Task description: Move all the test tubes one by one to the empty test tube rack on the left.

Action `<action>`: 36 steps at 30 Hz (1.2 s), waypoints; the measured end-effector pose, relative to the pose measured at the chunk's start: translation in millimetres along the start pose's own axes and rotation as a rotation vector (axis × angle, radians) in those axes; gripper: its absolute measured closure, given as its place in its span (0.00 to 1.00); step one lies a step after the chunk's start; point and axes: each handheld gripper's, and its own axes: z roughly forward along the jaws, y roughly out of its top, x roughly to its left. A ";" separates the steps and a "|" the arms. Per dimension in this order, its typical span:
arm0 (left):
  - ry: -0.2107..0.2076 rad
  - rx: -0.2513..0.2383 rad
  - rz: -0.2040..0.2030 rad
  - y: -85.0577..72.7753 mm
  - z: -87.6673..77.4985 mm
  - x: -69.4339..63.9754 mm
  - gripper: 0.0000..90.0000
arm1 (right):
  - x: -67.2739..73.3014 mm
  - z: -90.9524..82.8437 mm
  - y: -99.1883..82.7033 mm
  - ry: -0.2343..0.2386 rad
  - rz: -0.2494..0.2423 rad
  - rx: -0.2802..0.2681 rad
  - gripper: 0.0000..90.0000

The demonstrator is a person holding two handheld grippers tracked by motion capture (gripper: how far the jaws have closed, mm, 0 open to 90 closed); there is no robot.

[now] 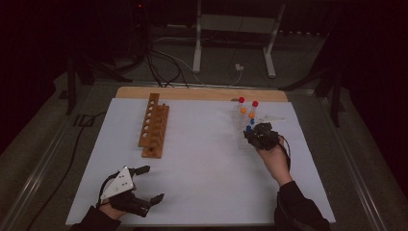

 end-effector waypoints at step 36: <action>-0.019 0.012 -0.014 7.1 7.3 -1.6 0.01 | 23.7 -59.1 41.0 0.024 -0.132 -0.125 0.85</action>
